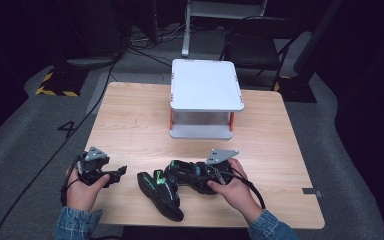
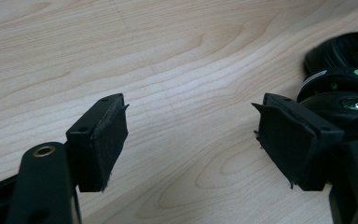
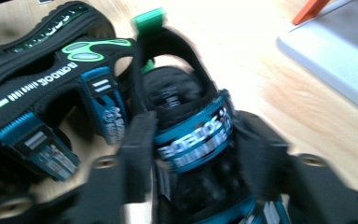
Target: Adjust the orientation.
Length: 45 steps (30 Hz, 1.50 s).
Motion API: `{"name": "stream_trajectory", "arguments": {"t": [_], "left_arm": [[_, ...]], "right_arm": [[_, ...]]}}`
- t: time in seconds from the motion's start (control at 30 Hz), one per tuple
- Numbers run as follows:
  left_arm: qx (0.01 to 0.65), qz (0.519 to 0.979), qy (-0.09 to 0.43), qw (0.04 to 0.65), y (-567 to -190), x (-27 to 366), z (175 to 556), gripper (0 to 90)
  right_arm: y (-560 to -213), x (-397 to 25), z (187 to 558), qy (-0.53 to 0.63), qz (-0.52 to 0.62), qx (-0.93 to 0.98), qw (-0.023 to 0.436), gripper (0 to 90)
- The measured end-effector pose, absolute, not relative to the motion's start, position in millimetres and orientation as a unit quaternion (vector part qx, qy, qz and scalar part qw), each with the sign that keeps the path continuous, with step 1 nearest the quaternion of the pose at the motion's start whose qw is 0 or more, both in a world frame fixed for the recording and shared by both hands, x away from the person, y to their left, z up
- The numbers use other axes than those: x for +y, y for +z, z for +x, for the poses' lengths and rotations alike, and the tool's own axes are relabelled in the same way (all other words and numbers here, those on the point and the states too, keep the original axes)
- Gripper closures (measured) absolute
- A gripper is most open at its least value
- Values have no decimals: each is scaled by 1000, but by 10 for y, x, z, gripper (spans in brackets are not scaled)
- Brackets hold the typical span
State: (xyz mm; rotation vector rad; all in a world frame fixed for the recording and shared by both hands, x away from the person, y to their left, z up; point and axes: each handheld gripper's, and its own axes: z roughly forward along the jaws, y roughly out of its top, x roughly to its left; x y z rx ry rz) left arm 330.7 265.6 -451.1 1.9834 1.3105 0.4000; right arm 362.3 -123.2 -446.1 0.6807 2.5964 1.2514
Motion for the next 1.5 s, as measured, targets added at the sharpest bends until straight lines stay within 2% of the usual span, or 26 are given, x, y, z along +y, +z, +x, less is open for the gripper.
{"name": "stream_trajectory", "arguments": {"t": [0.13,0.33,0.4,0.43,0.5,0.6,0.67,0.87,0.93,1.07,1.17,1.2,1.33,1.5], "left_arm": [[507,769,154,357,-4521,2663,3316,245],[506,770,153,356,-4530,2660,3329,245],[504,772,150,356,-4536,2649,3333,245],[505,772,150,356,-4535,2644,3334,245],[504,773,150,355,-4530,2640,3333,245],[504,772,153,356,-4527,2642,3329,245],[506,771,153,357,-4532,2642,3323,245],[508,771,152,353,-4535,2660,3287,245],[506,772,153,352,-4534,2665,3278,245],[509,770,152,355,-4538,2676,3279,245],[506,772,150,354,-4545,2684,3298,245],[508,770,149,355,-4548,2680,3304,245],[504,772,150,357,-4538,2653,3347,245],[501,774,148,358,-4529,2613,3406,245]], "right_arm": [[-4396,-1394,3705,410,227,876,116,604],[-4381,-1771,3939,403,249,869,140,587],[-4441,-1898,4026,402,261,865,146,545],[-4434,-1938,4039,415,272,860,123,484],[-4424,-1935,4029,414,272,859,125,454],[-4342,-1860,3945,433,278,846,141,314],[-4272,-1792,3900,439,278,840,155,310],[-4228,-1454,3898,452,271,839,133,515],[-4261,-1332,3947,448,278,841,122,542],[-4313,-1188,4035,435,289,846,112,745],[-4269,-1184,4000,426,292,848,118,804],[-4249,-1197,3972,426,287,850,118,860],[-4144,-1304,3833,426,275,854,115,869],[-3998,-1642,3567,434,265,855,105,869]]}}
